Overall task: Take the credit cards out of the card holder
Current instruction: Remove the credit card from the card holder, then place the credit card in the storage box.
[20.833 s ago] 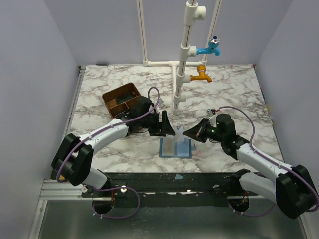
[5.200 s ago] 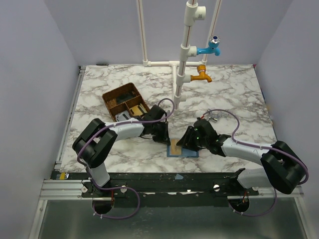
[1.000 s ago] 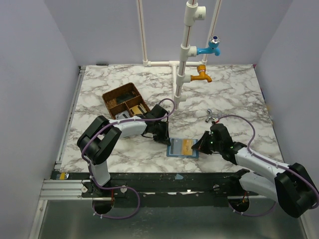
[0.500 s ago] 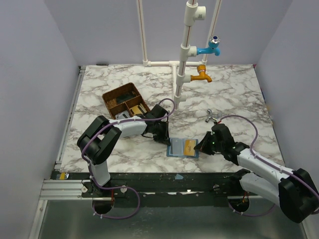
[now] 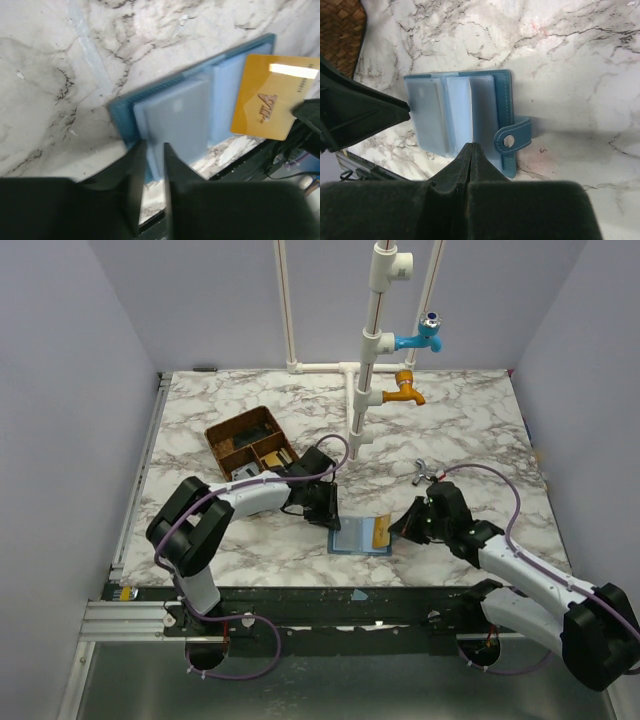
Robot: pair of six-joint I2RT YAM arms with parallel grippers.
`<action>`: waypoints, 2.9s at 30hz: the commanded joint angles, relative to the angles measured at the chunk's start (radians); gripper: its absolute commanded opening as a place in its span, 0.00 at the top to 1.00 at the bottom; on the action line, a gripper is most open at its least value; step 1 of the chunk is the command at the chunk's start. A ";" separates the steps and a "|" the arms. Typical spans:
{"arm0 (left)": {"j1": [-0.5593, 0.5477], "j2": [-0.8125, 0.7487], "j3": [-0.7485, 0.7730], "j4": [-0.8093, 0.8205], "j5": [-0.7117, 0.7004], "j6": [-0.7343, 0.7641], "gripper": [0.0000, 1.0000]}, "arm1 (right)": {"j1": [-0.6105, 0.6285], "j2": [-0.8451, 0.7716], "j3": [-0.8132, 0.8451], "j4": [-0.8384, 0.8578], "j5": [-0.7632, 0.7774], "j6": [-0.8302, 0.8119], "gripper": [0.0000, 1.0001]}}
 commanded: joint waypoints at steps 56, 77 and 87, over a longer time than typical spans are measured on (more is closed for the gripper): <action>0.135 -0.318 -0.247 0.701 0.522 -0.456 1.00 | -0.004 0.041 0.175 0.271 -0.359 0.208 0.94; 0.301 -0.462 -0.067 0.025 0.055 -0.133 1.00 | -0.004 -0.030 0.311 -0.155 -0.015 0.003 0.07; 0.458 -0.314 0.061 -0.072 -0.076 -0.049 1.00 | -0.004 -0.007 0.311 -0.167 0.004 -0.042 0.07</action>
